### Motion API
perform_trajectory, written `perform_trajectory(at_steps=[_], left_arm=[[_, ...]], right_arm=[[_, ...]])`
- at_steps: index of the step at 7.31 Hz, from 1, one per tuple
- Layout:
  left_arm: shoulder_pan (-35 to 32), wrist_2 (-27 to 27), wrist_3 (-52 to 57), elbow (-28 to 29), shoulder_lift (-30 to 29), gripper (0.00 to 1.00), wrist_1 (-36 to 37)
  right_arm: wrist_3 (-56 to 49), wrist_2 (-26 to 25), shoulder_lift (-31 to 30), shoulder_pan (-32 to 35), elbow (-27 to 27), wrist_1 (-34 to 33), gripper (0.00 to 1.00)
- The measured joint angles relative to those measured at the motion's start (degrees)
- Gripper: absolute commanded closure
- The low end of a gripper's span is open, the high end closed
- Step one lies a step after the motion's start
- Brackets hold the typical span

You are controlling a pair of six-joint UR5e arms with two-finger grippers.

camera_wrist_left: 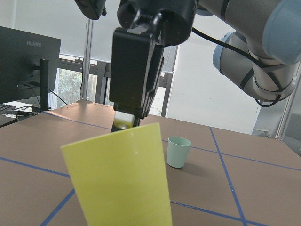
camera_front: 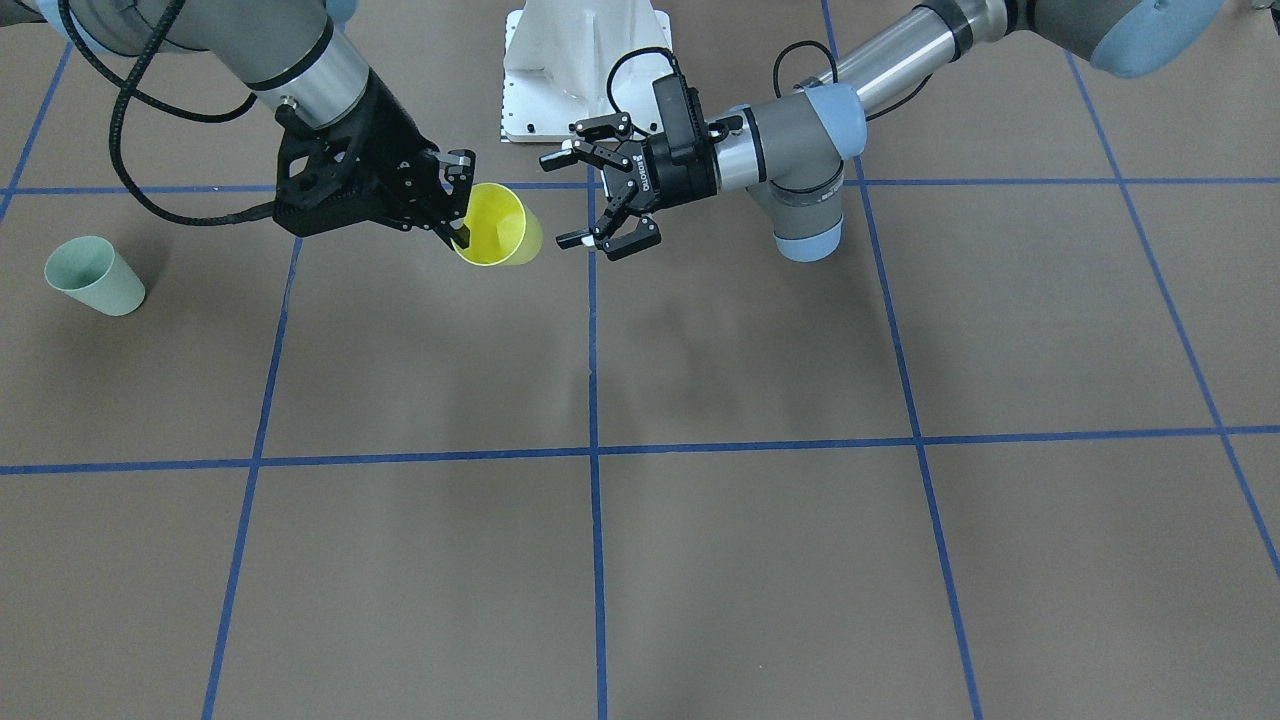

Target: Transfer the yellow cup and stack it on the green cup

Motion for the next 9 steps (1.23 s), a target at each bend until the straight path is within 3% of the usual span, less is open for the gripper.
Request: perform_trajectory(at_steps=[4,7,9], left_arm=[[-1.34,3.18,-1.17,-0.1,0.0,0.0,2.71],[-5.62,3.14,-1.54,-0.97,0.13,0.0,12.88],[-11.65,-0.67,-1.04,-2.6,0.25,0.0,23.74]], right_arm=[[-4.49,-0.01,-3.06,10.5,-0.67,-0.03,1.0],[-21.05,0.05,-10.41,18.64,-2.58,-0.15,1.0],[-30.22,1.07,-15.87,22.84,-2.9,-0.07,1.0]])
